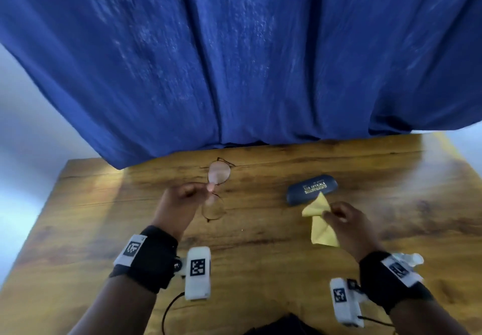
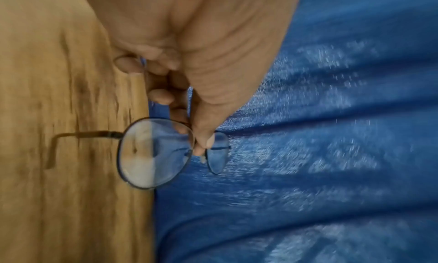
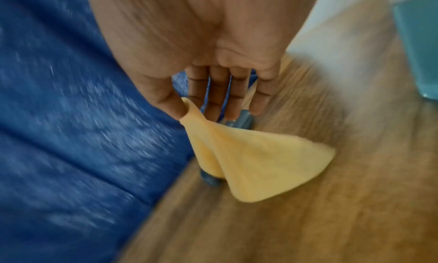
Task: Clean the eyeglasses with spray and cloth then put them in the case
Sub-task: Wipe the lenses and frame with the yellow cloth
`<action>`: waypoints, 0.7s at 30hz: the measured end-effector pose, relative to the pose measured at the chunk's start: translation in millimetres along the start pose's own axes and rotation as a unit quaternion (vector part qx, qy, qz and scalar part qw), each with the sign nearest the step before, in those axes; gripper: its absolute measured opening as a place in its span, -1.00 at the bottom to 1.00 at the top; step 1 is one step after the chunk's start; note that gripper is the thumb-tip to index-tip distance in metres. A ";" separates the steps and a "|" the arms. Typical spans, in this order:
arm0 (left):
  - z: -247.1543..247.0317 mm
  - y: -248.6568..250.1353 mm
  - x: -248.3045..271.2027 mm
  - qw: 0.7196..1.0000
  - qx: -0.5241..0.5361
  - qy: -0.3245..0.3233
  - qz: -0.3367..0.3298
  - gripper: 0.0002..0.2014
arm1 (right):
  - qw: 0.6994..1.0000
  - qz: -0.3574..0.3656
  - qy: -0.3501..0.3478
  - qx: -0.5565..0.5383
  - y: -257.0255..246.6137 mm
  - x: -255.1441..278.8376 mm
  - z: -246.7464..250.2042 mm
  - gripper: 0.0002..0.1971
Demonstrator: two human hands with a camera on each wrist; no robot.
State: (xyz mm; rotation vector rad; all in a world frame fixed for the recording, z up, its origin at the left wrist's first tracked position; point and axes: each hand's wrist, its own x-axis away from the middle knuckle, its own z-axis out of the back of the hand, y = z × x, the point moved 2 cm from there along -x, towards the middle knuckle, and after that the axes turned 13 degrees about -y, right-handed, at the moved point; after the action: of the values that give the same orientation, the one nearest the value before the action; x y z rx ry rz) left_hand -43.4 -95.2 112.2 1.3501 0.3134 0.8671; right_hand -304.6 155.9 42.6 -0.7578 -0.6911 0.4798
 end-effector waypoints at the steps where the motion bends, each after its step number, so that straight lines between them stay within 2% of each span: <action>1: -3.4 7.9 7.5 0.999 0.046 -0.009 0.027 -0.86 | 0.991 -0.007 -0.003 -0.134 -12.7 8.6 8.9 -0.94; 2: -7.5 14.2 13.5 0.996 0.072 -0.019 0.050 -0.83 | 0.962 -0.019 -0.023 -0.271 -21.7 16.7 16.0 -0.90; 3: -10.1 20.7 19.2 0.994 0.089 -0.025 0.059 -0.80 | 0.921 -0.025 -0.054 -0.385 -33.5 23.9 24.1 -0.87; 4: -13.7 25.6 23.9 0.992 0.103 -0.034 0.061 -0.78 | 0.886 -0.031 -0.083 -0.455 -41.5 29.7 31.2 -0.86; 6: -19.8 33.6 34.0 0.990 0.125 -0.047 0.044 -0.76 | 0.852 -0.013 -0.136 -0.505 -56.8 38.9 44.2 -0.83; 9: -31.1 43.6 45.9 0.988 0.139 -0.063 0.019 -0.75 | 0.830 0.015 -0.149 -0.537 -78.4 50.2 52.4 -0.73; 13: -46.5 52.1 57.7 0.985 0.159 -0.064 -0.024 -0.76 | 0.775 0.043 -0.186 -0.602 -108.4 60.8 42.2 -0.41; 15: -48.8 51.0 59.9 0.986 0.151 -0.058 -0.035 -0.76 | 0.764 0.055 -0.218 -0.604 -124.9 67.0 34.6 -0.44; 18: -48.8 50.4 65.6 0.988 0.139 -0.050 -0.041 -0.75 | 0.784 0.059 -0.248 -0.566 -136.9 71.9 22.4 -0.55; 20: -46.5 50.6 69.6 0.989 0.137 -0.041 -0.041 -0.75 | 0.780 0.049 -0.259 -0.567 -136.9 72.0 14.8 -0.57; 21: -45.1 50.2 72.2 0.989 0.138 -0.037 -0.041 -0.76 | 0.777 0.051 -0.266 -0.568 -136.2 72.4 10.8 -0.63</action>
State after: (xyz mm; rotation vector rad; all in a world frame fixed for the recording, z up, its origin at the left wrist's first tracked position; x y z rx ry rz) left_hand -43.4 -13.9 168.2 1.6110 0.4405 0.7213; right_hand -242.7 118.6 179.3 -1.8487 -1.5236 0.3348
